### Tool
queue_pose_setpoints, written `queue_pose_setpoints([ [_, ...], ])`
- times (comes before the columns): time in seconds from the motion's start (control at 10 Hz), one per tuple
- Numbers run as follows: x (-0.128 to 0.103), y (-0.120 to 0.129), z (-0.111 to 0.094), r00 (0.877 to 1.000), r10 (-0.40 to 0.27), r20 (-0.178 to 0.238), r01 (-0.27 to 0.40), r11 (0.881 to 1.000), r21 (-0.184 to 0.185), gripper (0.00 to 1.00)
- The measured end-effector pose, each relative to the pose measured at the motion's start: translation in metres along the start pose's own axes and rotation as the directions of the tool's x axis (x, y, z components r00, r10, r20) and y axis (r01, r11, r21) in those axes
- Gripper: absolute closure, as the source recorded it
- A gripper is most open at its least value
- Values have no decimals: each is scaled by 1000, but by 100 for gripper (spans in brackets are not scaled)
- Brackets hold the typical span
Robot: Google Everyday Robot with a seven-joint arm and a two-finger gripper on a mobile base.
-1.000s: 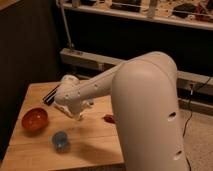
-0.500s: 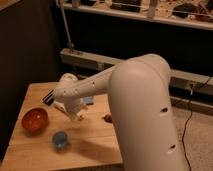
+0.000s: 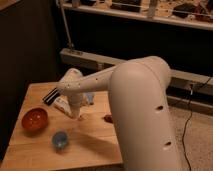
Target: Stand the bottle upright
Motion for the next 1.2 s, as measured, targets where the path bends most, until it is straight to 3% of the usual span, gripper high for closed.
queue_pose_setpoints([
  [0.4,-7,3,13,1000,0,-16,0,1000,-23,35],
  [0.9,-21,3,24,998,44,43,-41,997,-66,35],
  [1.2,-14,4,32,998,44,38,-41,997,-67,35],
])
